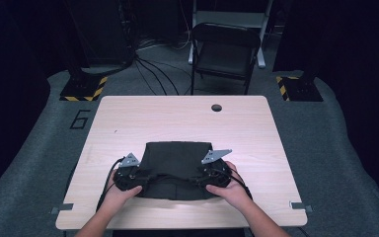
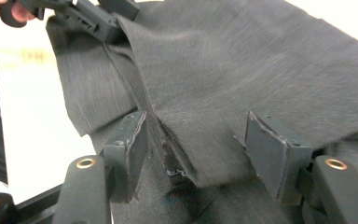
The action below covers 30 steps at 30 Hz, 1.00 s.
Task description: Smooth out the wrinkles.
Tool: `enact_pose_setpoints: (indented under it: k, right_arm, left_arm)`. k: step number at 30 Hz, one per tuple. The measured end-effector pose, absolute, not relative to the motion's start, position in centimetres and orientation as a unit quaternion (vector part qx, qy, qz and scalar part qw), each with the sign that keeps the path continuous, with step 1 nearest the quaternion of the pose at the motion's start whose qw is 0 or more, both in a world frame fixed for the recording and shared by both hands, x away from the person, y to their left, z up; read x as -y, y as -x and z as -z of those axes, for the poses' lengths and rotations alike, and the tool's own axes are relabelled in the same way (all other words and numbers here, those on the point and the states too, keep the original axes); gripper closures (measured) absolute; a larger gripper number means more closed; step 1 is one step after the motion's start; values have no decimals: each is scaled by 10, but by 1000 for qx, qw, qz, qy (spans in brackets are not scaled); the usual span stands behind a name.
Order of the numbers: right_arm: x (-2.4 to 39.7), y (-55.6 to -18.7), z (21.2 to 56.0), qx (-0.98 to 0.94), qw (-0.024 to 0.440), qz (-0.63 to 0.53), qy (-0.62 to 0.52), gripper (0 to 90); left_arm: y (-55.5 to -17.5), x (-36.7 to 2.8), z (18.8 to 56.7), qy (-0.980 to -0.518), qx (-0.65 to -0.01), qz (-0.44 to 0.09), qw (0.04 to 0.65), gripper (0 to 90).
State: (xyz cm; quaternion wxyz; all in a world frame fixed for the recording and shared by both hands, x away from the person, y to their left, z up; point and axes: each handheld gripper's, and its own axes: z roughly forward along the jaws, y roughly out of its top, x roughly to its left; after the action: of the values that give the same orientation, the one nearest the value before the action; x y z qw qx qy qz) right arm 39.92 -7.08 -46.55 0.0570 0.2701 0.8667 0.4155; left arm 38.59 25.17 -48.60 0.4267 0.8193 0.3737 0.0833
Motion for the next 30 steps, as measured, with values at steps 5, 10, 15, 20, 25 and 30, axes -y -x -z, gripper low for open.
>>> enact_pose_setpoints:
  k: [5,10,15,20,25,30]
  right_arm:
    - [74,-396,438,-859,70,-430,-268,391]
    - [71,-401,433,-851,99,-417,-303,394]
    - [68,-404,450,-850,102,-394,-335,390]
    - [74,-401,474,-853,92,-367,-360,369]
    - [76,-402,488,-846,66,-367,-380,360]
    - [72,-404,495,-845,50,-365,-388,347]
  left_arm:
    - [-385,-251,464,-826,-360,-90,425,505]
    - [-388,-248,458,-806,-392,-107,431,479]
    - [-388,-244,471,-794,-433,-121,409,463]
    - [-383,-243,487,-788,-451,-118,402,422]
    - [-381,-242,499,-790,-452,-111,399,408]
    - [-381,-239,504,-792,-449,-111,398,407]
